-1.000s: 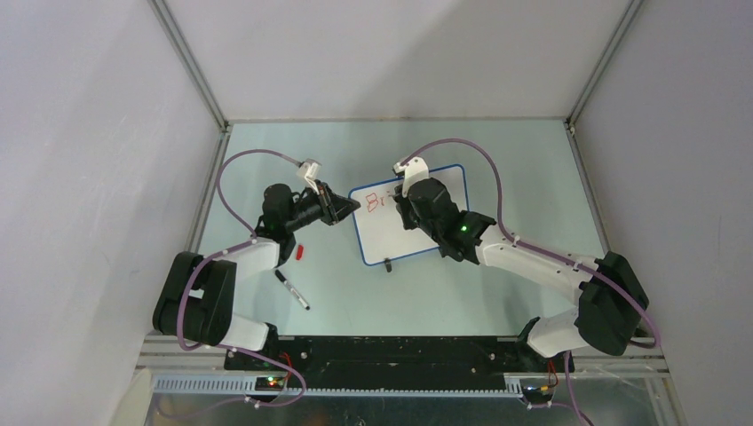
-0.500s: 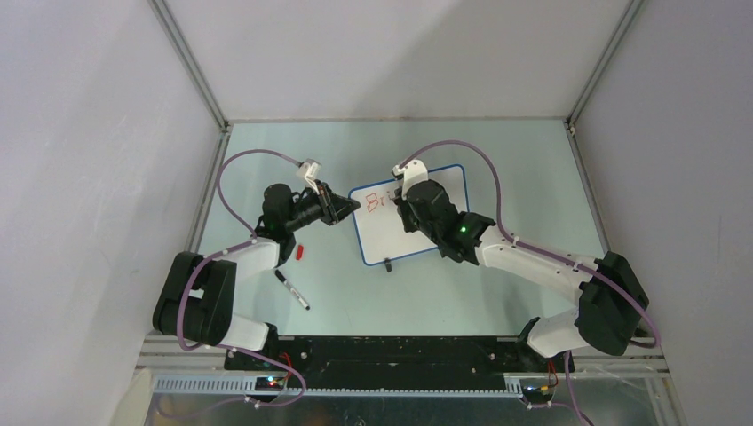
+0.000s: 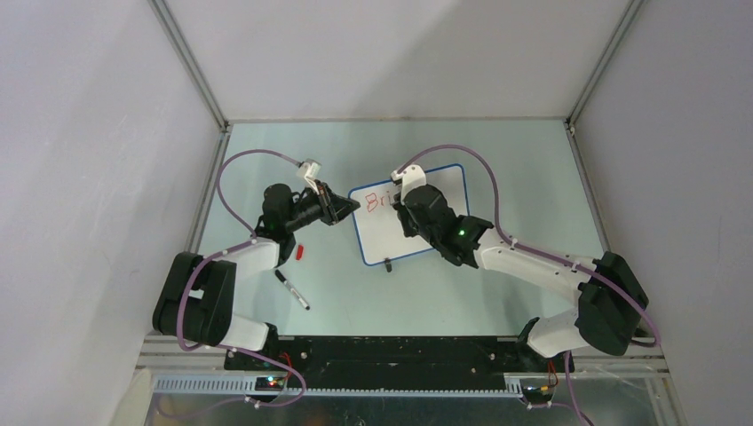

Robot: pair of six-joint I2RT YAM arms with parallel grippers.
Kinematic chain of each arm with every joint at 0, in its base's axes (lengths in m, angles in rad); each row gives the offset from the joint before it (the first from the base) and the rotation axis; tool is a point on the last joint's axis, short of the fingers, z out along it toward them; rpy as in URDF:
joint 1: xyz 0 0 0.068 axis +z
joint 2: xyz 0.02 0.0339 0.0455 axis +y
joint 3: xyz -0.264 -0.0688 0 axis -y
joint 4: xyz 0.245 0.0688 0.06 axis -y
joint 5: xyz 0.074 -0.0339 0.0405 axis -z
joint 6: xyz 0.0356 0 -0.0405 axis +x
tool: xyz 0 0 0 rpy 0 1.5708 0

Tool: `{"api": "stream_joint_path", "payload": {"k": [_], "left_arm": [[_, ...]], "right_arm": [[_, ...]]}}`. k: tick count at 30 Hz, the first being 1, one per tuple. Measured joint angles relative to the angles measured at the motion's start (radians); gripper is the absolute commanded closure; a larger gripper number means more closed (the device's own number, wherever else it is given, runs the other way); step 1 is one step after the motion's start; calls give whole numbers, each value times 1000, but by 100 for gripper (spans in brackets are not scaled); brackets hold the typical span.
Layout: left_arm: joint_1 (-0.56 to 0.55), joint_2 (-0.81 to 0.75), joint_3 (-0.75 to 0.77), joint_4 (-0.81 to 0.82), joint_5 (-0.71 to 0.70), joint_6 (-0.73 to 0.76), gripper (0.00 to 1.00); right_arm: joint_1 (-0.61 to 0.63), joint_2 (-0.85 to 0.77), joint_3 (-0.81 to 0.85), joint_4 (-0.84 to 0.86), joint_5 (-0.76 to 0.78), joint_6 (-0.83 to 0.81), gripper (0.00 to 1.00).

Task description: Write a sentence on the whiteboard

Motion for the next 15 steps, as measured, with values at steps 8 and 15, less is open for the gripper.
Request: {"api": "stream_joint_path", "payload": {"k": [8, 15], "left_arm": [[0, -2, 0, -2, 1, 0, 77], [0, -5, 0, -6, 1, 0, 77]], "right_arm": [[4, -8, -6, -2, 6, -1, 100], [-18, -63, -12, -2, -13, 0, 100]]}}
